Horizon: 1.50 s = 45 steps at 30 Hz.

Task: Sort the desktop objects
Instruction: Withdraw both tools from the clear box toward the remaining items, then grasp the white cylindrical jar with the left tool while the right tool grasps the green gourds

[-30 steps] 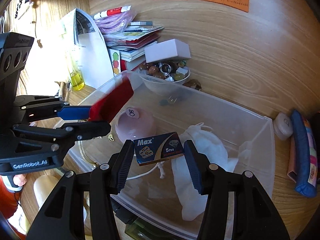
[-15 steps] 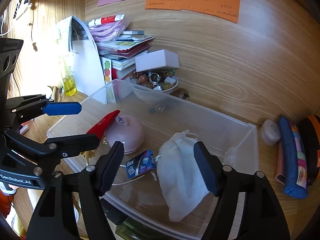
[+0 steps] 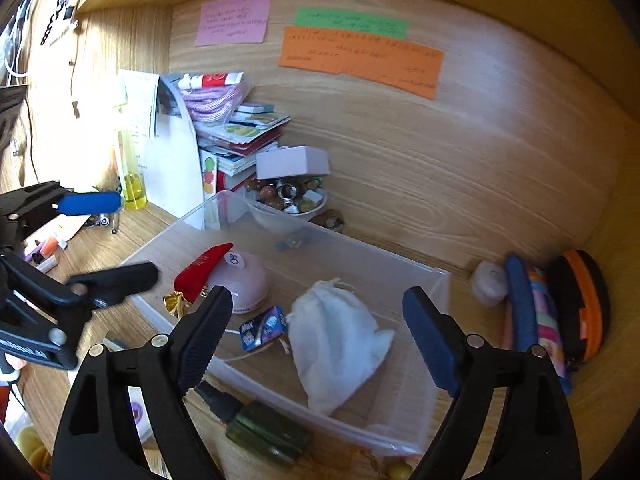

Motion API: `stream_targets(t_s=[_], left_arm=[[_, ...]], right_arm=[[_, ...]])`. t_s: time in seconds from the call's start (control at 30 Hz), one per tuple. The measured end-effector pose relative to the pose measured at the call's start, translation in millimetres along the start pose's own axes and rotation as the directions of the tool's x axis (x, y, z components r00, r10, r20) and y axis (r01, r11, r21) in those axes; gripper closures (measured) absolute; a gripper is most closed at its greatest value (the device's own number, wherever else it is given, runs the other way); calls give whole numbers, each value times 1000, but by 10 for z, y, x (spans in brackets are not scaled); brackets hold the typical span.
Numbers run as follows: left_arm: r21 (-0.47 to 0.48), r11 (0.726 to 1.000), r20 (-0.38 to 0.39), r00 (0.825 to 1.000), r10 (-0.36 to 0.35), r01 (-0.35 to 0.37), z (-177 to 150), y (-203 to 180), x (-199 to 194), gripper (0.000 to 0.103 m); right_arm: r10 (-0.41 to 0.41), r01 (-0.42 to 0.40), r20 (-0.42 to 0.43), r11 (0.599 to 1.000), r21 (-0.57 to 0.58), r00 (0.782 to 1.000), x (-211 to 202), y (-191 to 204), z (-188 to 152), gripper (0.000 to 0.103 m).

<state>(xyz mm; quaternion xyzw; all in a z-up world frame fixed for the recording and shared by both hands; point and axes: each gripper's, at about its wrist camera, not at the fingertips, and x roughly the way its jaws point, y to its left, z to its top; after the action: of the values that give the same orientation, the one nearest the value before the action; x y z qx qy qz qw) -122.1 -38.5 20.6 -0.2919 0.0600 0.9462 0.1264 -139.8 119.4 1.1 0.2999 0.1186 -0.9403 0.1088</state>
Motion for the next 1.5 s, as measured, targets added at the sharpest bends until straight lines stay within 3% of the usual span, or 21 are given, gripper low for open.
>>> stream_targets(t_s=[0.43, 0.67, 0.8, 0.93, 1.13, 1.3, 1.5], left_arm=[[-54, 998, -15, 999, 32, -33, -314, 54, -345, 5], [-104, 994, -56, 998, 14, -20, -559, -21, -387, 5], [-130, 991, -90, 996, -4, -8, -694, -80, -359, 5], [-130, 991, -125, 992, -7, -9, -827, -177, -282, 4], [-200, 980, -120, 993, -21, -4, -879, -150, -288, 3], [-247, 968, -113, 991, -73, 43, -894, -161, -323, 3], [-223, 975, -149, 988, -42, 7, -942, -293, -175, 3]], right_arm=[[-83, 82, -1, 989, 126, 997, -561, -449, -426, 15], [-142, 144, -20, 973, 182, 990, -756, -638, -762, 6], [-153, 162, -57, 966, 203, 987, -715, -714, -904, 6], [-114, 139, -119, 964, 226, 986, -571, -758, -1075, 6], [-93, 132, -176, 965, 227, 980, -399, -756, -1252, 6], [-84, 127, -191, 966, 225, 978, -332, -772, -1297, 6], [-76, 115, -198, 974, 197, 977, -275, -743, -1251, 6]])
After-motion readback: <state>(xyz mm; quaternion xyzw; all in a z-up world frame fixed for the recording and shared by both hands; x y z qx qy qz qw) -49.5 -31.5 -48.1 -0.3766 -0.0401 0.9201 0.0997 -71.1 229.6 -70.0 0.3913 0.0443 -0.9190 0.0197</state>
